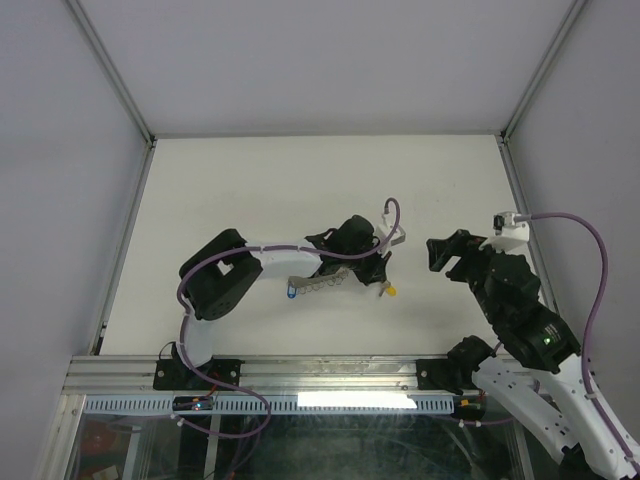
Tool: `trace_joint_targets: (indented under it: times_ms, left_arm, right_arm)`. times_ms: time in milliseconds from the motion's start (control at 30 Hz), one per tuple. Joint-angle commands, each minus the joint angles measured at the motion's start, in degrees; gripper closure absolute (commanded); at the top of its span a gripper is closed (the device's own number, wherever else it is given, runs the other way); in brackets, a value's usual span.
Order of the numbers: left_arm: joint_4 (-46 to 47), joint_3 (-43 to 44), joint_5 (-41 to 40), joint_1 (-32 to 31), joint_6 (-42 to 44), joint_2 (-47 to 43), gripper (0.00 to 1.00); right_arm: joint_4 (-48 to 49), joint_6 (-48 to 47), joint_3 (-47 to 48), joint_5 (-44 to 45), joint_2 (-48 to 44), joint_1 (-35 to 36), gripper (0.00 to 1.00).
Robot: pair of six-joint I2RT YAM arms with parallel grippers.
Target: Put the keys on the keyring
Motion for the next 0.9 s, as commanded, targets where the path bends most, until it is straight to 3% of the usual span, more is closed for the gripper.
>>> trace_joint_targets:
  times_ms: [0, 100, 200, 467, 700, 867]
  left_arm:
    - [3.3, 0.0, -2.8, 0.7, 1.4, -0.3, 1.0]
    - [2.8, 0.2, -3.7, 1.2, 2.2, 0.2, 0.84]
    - [2.3, 0.3, -3.7, 1.6, 2.5, -0.4, 0.77]
    - [1.7, -3.4, -5.1, 4.7, -0.4, -10.7, 0.72]
    - [1.4, -17.5, -14.0, 7.2, -9.1, -27.6, 0.71]
    - [-3.8, -28.4, -23.4, 7.2, -19.4, -40.8, 0.71]
  right_arm:
    - [1.2, 0.6, 0.3, -1.1, 0.9, 0.1, 0.24]
    - [1.3, 0.8, 0.0, -1.8, 1.1, 0.1, 0.24]
    - [1.5, 0.9, -0.3, -2.2, 1.1, 0.1, 0.23]
    - [2.0, -1.7, -1.4, -2.5, 2.6, 0.1, 0.2]
    - [2.7, -3.8, -1.7, -7.7, 7.2, 0.1, 0.18]
    - [4.9, -3.6, -2.8, -10.7, 9.7, 0.1, 0.18]
